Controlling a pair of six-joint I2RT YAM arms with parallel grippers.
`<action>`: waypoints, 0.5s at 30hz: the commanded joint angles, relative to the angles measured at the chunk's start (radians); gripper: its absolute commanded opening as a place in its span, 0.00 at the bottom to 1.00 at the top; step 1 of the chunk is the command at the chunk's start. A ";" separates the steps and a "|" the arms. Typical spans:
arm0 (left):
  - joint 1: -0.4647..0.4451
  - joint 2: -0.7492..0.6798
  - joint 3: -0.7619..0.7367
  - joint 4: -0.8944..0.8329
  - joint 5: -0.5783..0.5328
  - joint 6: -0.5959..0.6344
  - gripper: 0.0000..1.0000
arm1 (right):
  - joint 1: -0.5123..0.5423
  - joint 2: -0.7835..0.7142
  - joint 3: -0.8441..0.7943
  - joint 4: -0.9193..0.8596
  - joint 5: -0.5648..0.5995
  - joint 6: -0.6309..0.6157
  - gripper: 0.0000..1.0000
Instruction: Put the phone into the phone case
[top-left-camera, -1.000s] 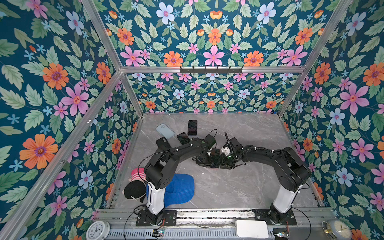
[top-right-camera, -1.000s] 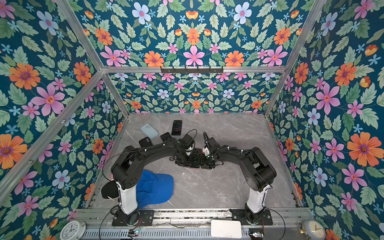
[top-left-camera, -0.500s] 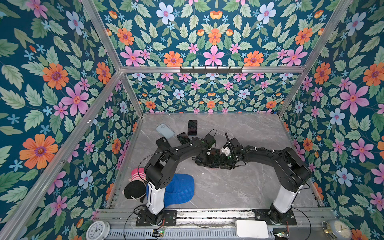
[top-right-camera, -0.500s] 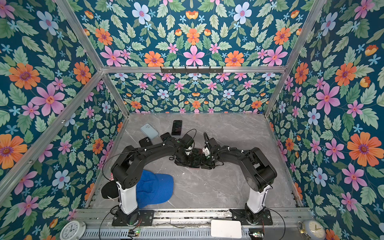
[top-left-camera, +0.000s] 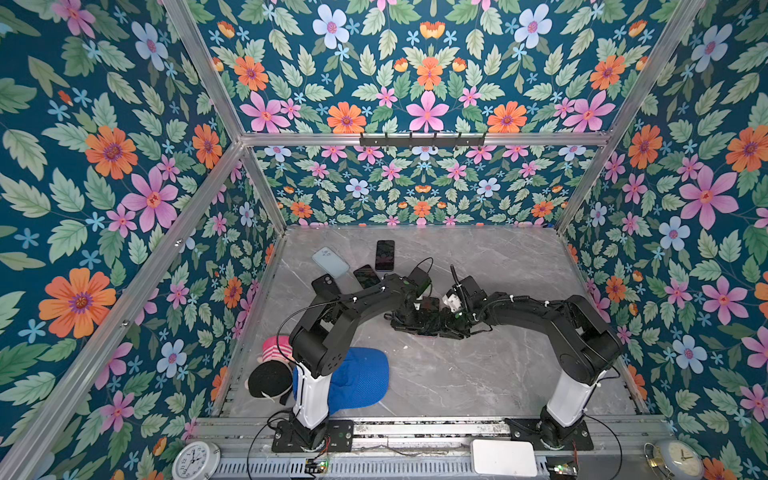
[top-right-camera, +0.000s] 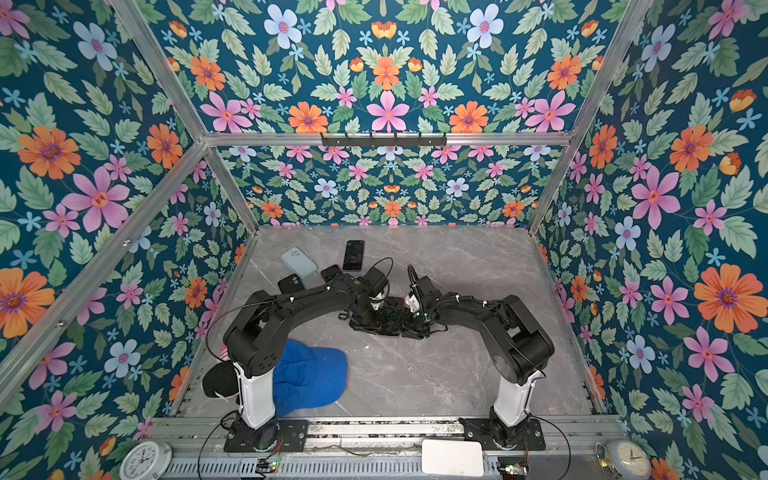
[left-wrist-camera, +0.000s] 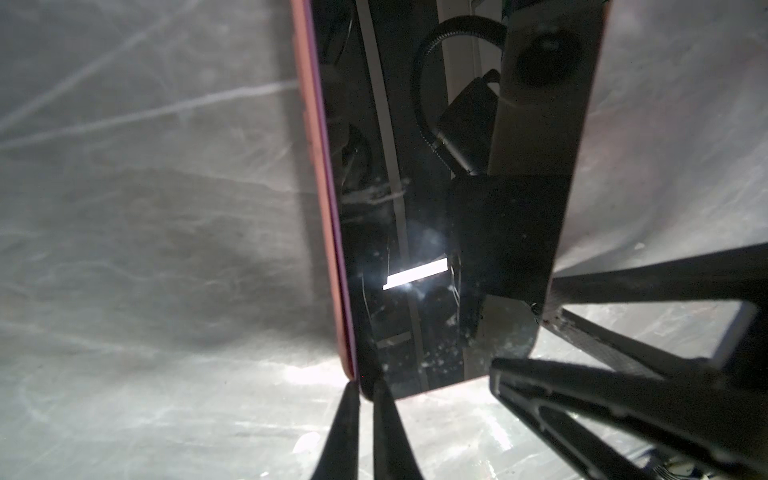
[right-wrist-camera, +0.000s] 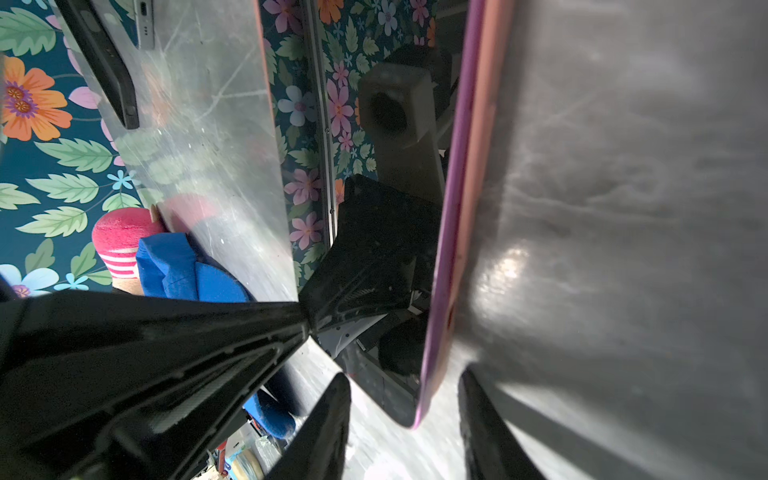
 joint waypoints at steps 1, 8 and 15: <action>-0.005 0.036 -0.014 0.020 -0.031 0.010 0.10 | 0.003 0.009 -0.007 -0.053 0.027 0.019 0.44; -0.005 0.031 -0.024 0.041 -0.012 0.001 0.09 | 0.003 0.011 -0.005 -0.038 0.020 0.027 0.44; -0.005 0.016 -0.033 0.071 0.007 -0.013 0.09 | 0.005 0.013 0.000 -0.023 0.012 0.037 0.44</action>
